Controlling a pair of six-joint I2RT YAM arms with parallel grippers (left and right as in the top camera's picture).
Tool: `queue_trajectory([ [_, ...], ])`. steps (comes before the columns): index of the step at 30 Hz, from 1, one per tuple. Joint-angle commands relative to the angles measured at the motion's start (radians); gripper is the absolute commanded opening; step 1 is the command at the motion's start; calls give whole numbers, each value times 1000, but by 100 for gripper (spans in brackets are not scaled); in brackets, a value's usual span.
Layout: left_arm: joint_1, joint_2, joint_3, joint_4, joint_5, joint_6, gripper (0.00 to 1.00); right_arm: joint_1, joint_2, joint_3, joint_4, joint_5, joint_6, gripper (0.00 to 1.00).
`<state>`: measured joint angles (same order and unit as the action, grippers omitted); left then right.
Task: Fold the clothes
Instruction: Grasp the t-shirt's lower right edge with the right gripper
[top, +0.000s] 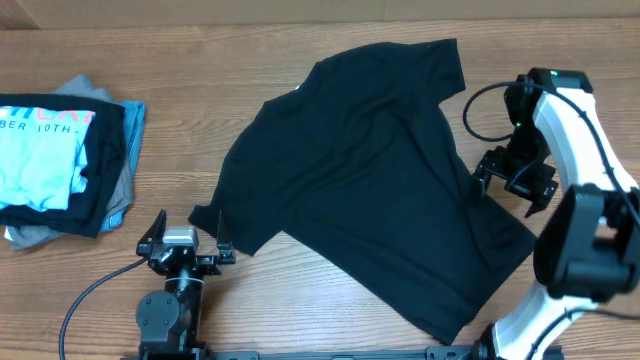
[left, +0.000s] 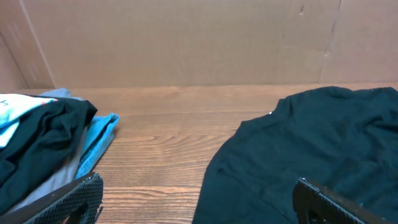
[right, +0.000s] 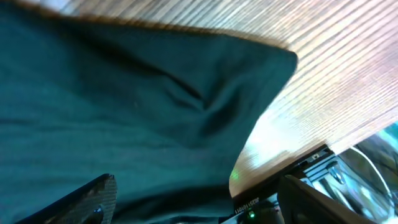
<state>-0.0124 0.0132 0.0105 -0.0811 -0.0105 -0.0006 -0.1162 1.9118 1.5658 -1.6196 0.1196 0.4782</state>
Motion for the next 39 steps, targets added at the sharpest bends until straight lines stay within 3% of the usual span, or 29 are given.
queue_trajectory([
  [1,6,-9,-4,3,9,-10,100,3,-193,-32,10,11,13,90],
  [9,6,-9,-4,3,9,-10,100,3,-373,-133,38,-29,-37,91],
  [17,6,-9,-4,3,9,-10,100,4,-374,-304,171,-86,-144,76],
  [23,6,-9,-4,3,9,-10,100,3,-372,-411,292,-96,-146,45],
  [39,6,-9,-4,3,9,-10,100,3,-372,-593,614,-92,-195,40],
])
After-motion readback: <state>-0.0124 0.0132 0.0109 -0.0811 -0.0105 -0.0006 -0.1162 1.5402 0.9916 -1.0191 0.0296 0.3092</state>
